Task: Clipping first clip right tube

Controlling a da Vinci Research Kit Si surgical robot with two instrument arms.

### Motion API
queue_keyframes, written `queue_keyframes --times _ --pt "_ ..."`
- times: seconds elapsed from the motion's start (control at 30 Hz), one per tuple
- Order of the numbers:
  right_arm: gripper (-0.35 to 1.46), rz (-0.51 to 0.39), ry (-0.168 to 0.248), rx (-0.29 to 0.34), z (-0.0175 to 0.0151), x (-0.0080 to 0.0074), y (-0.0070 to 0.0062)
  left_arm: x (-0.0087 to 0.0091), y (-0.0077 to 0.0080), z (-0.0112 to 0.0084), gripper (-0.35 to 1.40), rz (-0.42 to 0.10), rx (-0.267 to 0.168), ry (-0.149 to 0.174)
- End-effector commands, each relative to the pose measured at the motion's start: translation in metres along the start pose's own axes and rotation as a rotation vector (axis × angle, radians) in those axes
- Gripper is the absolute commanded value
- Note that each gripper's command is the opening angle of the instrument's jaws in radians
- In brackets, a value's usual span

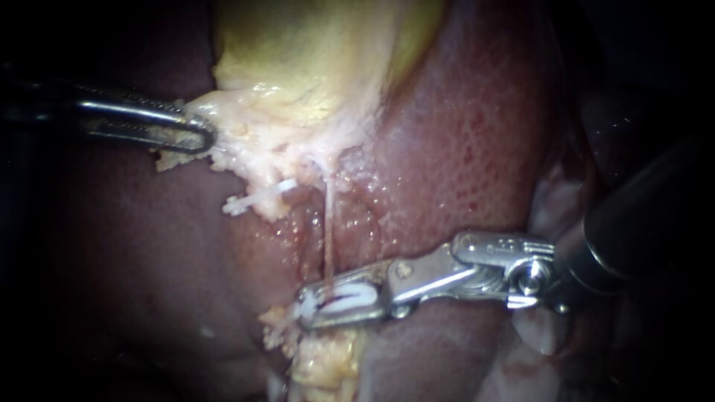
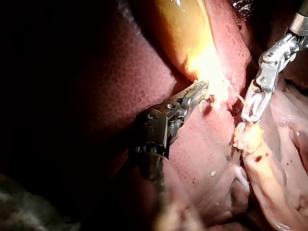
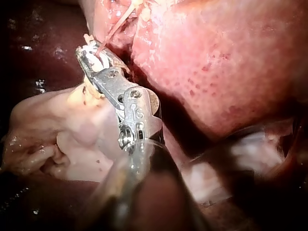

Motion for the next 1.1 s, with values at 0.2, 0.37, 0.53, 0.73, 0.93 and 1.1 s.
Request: queue_keyframes --times 0.2,0.37,0.53,0.73,0.93,1.1 --pt "-0.35 0.006 -0.001 0.004 -0.0001 0.0001 -0.0001 0.0000 0.0000 0.0000 -0.35 0.000 0.001 0.000" --pt "-0.35 0.006 -0.002 0.008 -0.0001 0.0001 -0.0001 0.0000 0.0000 0.0000 -0.35 0.000 0.001 0.000" --pt "-0.35 0.001 -0.017 0.049 -0.0002 0.0004 -0.0001 0.0000 0.0000 0.0000 -0.35 -0.001 0.001 0.000" --pt "-0.35 -0.014 -0.032 0.087 0.0000 0.0004 -0.0003 0.0000 0.0000 0.0000 -0.35 -0.001 0.001 0.000" --pt "-0.35 -0.010 -0.033 0.089 0.0000 0.0004 -0.0004 0.0000 0.0000 0.0000 -0.35 -0.001 0.002 0.000" --pt "-0.35 -0.011 -0.033 0.089 0.0000 0.0004 -0.0003 0.0000 0.0000 0.0000 -0.35 -0.001 0.002 0.000"
